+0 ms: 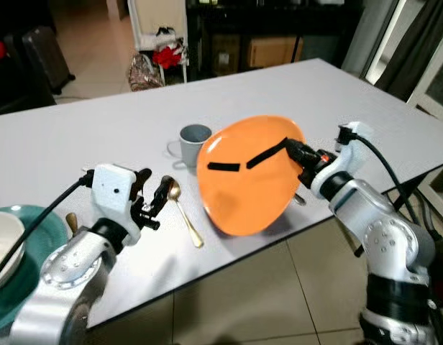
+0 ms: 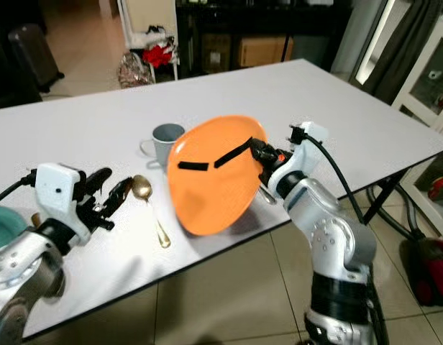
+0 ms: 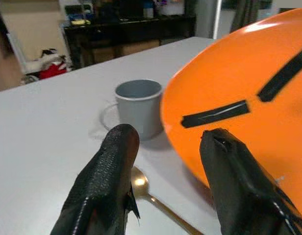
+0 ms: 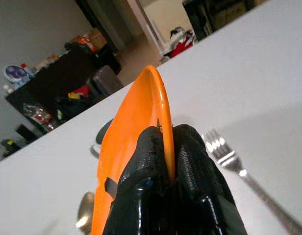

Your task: Setting the table

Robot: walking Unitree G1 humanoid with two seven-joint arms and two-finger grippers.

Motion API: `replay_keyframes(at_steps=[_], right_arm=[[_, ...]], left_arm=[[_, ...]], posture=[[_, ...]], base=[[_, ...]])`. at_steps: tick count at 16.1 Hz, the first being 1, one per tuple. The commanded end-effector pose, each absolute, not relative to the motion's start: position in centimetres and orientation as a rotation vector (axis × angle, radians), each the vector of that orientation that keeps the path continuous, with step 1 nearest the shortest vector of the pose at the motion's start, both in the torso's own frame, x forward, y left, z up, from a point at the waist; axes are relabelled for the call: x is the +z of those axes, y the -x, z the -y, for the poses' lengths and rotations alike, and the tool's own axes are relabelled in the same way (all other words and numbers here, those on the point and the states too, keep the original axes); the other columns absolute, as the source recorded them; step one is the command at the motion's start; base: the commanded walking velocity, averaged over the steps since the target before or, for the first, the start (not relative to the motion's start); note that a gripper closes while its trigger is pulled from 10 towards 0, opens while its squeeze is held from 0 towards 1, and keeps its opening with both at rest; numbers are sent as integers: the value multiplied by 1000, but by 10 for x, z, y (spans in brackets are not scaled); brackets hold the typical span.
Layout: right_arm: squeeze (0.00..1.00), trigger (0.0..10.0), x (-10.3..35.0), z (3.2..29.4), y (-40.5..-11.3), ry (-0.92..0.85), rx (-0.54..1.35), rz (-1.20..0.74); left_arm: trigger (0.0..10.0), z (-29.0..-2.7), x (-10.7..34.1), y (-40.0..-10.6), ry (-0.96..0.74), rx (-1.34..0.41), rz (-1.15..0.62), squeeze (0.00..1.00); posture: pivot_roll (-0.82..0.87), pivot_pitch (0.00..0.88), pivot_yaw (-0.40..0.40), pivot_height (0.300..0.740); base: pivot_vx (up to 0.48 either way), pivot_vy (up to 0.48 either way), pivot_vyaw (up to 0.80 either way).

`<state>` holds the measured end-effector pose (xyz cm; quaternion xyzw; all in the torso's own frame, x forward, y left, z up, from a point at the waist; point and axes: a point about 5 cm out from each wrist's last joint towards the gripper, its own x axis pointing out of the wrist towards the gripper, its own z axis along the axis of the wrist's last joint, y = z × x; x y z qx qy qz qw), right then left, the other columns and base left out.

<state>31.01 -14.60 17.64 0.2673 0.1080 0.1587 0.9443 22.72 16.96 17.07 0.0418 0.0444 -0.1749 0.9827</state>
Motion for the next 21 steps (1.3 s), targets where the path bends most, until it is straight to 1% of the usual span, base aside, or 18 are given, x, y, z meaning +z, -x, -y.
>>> replay_keyframes(at_steps=[1, 2, 4, 6, 9, 11, 17, 18, 19, 20, 21], right_arm=[[0, 10000, 178, 147, -315, -596, 311, -229], [0, 10000, 170, 144, -319, -688, 301, -274], [0, 10000, 155, 143, -325, -804, 253, -354], [0, 10000, 147, 143, -328, -867, 220, -385], [0, 10000, 137, 143, -333, -909, 182, -424], [0, 10000, 130, 141, -343, -941, 135, -453], [0, 10000, 124, 127, -366, -943, 117, -495], [0, 10000, 124, 127, -366, -943, 117, -495], [153, 10000, 124, 124, -368, -959, 121, -489], [1000, 10000, 124, 122, -368, -967, 118, -493], [1000, 10000, 122, 120, -368, -964, 119, -502]], left_arm=[[10000, -170, 174, -225, -86, -377, -95, 0], [10000, -171, 173, -224, -86, -391, -108, 0], [10000, -171, 174, -221, -84, -411, -128, 0], [10000, -171, 173, -220, -84, -414, -138, 0], [10000, -172, 172, -218, -85, -421, -155, 0], [10000, -171, 171, -217, -88, -432, -174, 0], [10000, -172, 170, -214, -93, -420, -193, 0], [10000, -172, 170, -214, -93, -420, -193, 0], [10000, -172, 170, -214, -94, -419, -193, 0], [10000, -173, 170, -213, -95, -419, -194, 0], [10000, -172, 170, -212, -95, -420, -195, 0]], posture=[[-38, 1, -2, 740], [-33, 2, -2, 740], [-29, 4, -5, 740], [-22, 8, -7, 740], [-20, 19, -1, 740], [-23, 26, 4, 740], [-8, 39, -2, 740], [-8, 39, -2, 740], [-8, 39, -2, 740], [-3, 43, -4, 740], [-2, 44, -6, 740]], base=[[0, 0, 0], [0, 0, 0], [0, 0, 0], [0, 0, 0], [0, 0, 0], [0, 0, 0], [0, 0, 0], [0, 0, 0], [0, 0, 0], [0, 0, 0], [0, 0, 0]])
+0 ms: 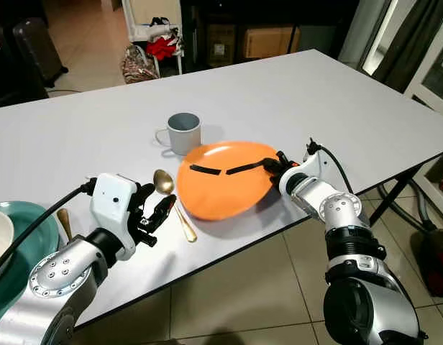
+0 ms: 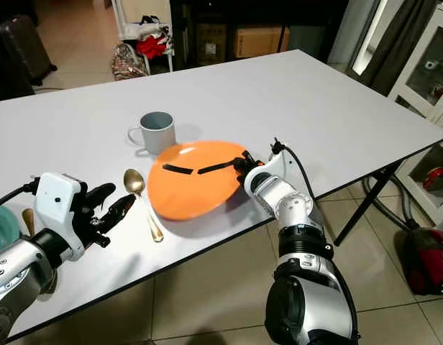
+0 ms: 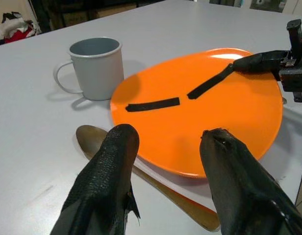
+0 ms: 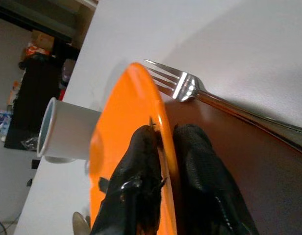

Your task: Setting the table

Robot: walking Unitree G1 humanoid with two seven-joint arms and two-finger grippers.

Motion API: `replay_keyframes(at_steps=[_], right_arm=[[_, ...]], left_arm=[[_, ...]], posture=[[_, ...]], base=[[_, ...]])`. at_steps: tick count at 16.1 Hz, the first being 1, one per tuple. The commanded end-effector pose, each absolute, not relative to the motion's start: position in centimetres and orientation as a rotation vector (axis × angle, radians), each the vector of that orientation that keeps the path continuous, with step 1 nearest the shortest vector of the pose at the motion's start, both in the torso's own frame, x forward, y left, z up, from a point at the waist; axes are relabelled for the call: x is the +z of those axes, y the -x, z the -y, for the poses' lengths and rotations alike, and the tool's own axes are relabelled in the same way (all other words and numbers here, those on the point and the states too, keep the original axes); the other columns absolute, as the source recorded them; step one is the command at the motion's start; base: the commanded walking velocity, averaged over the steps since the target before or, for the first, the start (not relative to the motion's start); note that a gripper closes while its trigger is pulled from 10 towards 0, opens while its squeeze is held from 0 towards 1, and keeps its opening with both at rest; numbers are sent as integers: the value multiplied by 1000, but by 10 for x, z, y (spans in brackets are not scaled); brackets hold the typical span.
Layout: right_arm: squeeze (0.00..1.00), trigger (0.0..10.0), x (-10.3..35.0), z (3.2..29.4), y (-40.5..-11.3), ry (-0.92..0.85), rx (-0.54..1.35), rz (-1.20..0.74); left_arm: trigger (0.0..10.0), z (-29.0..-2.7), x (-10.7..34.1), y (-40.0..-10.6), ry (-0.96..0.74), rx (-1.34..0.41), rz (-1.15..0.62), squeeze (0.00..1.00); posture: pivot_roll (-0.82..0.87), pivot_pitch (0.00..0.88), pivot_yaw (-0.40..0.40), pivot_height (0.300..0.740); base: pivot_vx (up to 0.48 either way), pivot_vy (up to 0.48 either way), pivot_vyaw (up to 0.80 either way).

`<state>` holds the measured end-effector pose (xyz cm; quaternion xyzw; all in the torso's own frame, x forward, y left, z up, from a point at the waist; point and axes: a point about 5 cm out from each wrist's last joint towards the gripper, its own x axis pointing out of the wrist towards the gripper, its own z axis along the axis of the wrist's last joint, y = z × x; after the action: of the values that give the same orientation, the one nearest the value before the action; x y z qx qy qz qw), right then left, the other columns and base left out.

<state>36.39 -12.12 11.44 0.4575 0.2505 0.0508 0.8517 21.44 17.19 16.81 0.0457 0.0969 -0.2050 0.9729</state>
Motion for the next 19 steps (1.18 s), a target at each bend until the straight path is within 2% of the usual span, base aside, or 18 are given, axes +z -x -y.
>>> replay_keyframes(at_steps=[1, 10, 14, 17, 18, 19], right_arm=[[1000, 10000, 119, 120, -368, -944, 120, -511], [1000, 10000, 106, 145, -342, -890, 140, -592], [1000, 10000, 117, 155, -313, -839, 179, -596], [1000, 10000, 134, 166, -287, -727, 252, -550], [0, 10000, 146, 173, -270, -654, 293, -516], [0, 10000, 151, 175, -262, -594, 313, -504]], left_arm=[[10000, -172, 170, -212, -96, -420, -196, 0], [10000, -167, 170, -215, -89, -438, -192, 0], [10000, -163, 170, -217, -86, -446, -185, 0], [10000, -158, 169, -216, -81, -424, -170, 0], [10000, -156, 169, -214, -67, -379, -151, 0], [10000, -155, 169, -214, -60, -350, -142, 0]], posture=[[-2, 43, -5, 740], [-20, 34, 6, 740], [-28, 24, 9, 740], [-27, 15, 9, 740], [-31, 6, 14, 740], [-32, 5, 16, 740]], base=[[0, 0, 0], [0, 0, 0], [0, 0, 0], [0, 0, 0], [0, 0, 0], [0, 0, 0]])
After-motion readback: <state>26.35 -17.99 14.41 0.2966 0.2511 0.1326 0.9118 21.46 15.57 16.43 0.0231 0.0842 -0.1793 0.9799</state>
